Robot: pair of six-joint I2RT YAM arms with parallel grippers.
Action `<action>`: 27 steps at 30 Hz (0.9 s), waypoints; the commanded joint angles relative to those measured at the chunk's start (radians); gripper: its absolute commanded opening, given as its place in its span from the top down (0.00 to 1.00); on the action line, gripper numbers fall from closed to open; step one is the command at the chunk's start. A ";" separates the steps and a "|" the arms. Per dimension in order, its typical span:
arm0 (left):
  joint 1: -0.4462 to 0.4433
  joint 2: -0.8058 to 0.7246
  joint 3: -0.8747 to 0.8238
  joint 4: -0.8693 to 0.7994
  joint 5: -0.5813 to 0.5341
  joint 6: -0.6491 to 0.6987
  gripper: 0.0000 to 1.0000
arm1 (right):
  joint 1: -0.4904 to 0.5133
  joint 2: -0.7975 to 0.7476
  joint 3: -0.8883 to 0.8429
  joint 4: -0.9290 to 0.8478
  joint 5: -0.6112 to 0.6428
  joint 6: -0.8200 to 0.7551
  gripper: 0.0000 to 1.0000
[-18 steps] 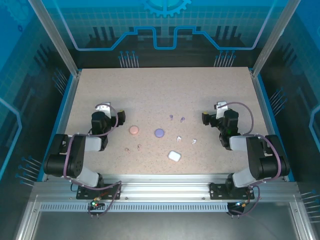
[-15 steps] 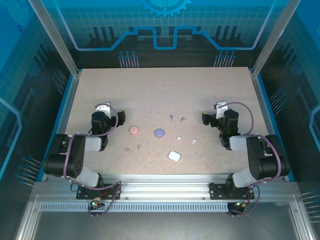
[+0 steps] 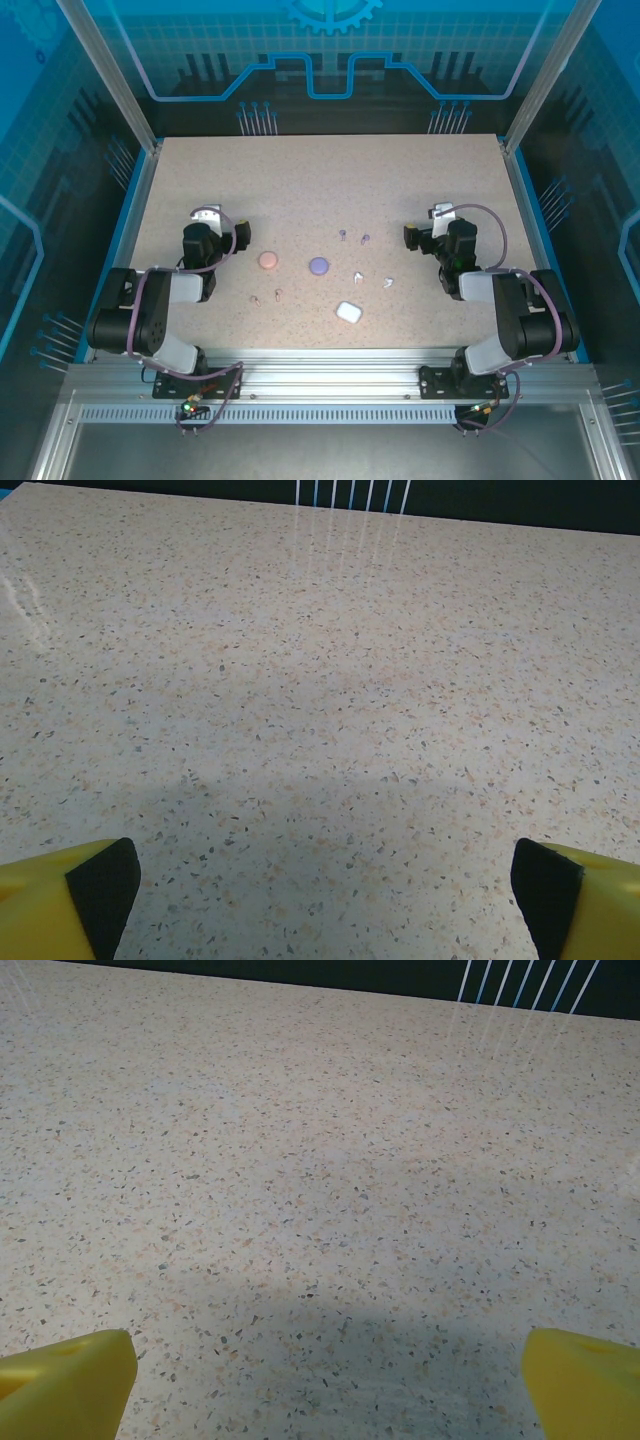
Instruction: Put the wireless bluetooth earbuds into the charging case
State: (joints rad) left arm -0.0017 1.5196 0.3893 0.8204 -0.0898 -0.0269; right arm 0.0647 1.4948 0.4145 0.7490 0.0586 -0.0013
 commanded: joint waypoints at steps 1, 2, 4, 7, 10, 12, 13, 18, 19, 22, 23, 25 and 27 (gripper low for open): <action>0.006 0.000 0.011 0.000 -0.012 -0.007 0.01 | -0.012 0.011 0.021 0.000 -0.017 -0.008 0.00; 0.007 0.001 0.011 -0.003 -0.012 -0.007 0.01 | -0.011 0.012 0.021 -0.002 -0.017 -0.007 0.00; 0.007 0.002 0.011 -0.001 -0.012 -0.007 0.01 | -0.012 0.012 0.023 -0.004 -0.018 -0.007 0.00; 0.008 -0.002 0.011 0.001 0.014 0.002 0.01 | -0.007 0.005 0.022 0.003 0.016 -0.001 0.00; 0.008 -0.063 0.067 -0.147 0.009 0.002 0.01 | 0.001 -0.114 0.085 -0.196 0.132 0.038 0.00; 0.008 -0.111 0.105 -0.252 -0.015 -0.007 0.01 | -0.001 -0.197 0.149 -0.372 0.170 0.089 0.00; 0.007 -0.139 0.118 -0.291 -0.018 -0.007 0.01 | -0.013 -0.233 0.204 -0.499 0.160 0.135 0.00; 0.005 -0.252 0.252 -0.625 -0.073 -0.005 0.01 | -0.084 -0.269 0.458 -1.044 0.143 0.397 0.00; 0.005 -0.271 0.284 -0.704 -0.072 -0.030 0.01 | -0.099 -0.267 0.507 -1.096 0.076 0.415 0.00; 0.002 -0.342 0.352 -0.905 -0.024 -0.174 0.01 | -0.074 -0.273 0.587 -1.255 -0.056 0.477 0.01; 0.000 -0.365 0.357 -0.942 -0.002 -0.219 0.01 | -0.053 -0.276 0.605 -1.293 -0.076 0.495 0.04; -0.022 -0.415 0.362 -1.010 0.050 -0.340 0.01 | 0.025 -0.272 0.642 -1.398 -0.082 0.571 0.06; -0.054 -0.459 0.357 -1.049 0.104 -0.431 0.01 | 0.120 -0.258 0.659 -1.472 -0.081 0.639 0.08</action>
State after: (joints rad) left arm -0.0177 1.1137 0.7326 -0.0189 -0.0807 -0.2565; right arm 0.0814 1.2285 1.0374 -0.4515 0.0555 0.4881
